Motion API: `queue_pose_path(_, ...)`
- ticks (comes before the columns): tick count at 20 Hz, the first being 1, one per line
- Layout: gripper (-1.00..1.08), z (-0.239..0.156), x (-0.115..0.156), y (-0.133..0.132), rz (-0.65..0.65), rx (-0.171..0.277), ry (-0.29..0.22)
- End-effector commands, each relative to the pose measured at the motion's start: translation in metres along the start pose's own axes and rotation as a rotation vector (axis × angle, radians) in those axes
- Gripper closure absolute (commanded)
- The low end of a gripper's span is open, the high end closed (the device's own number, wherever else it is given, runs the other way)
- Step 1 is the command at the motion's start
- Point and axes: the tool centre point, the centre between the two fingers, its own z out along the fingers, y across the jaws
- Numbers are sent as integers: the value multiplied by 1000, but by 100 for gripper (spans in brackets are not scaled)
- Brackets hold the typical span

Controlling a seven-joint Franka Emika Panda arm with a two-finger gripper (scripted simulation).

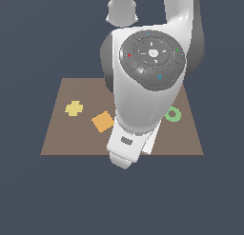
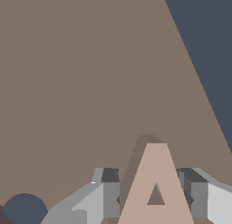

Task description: Insert a designated object into the corresponding slot on a board.

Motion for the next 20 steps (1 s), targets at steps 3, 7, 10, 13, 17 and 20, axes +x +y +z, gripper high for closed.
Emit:
queue_pose_path(3, 108, 0, 0, 0, 0, 0, 0)
queue_pose_path(7, 108, 0, 0, 0, -1, 0, 0)
queue_pose_path(10, 108, 0, 1, -3, -15, 0, 0)
queue_pose_path(13, 108, 0, 4, -8, -47, 0, 0)
queue_pose_path(17, 108, -1, 9, -21, -115, 0, 0)
queue_pose_path(20, 108, -2, 13, -34, -185, 0, 0)
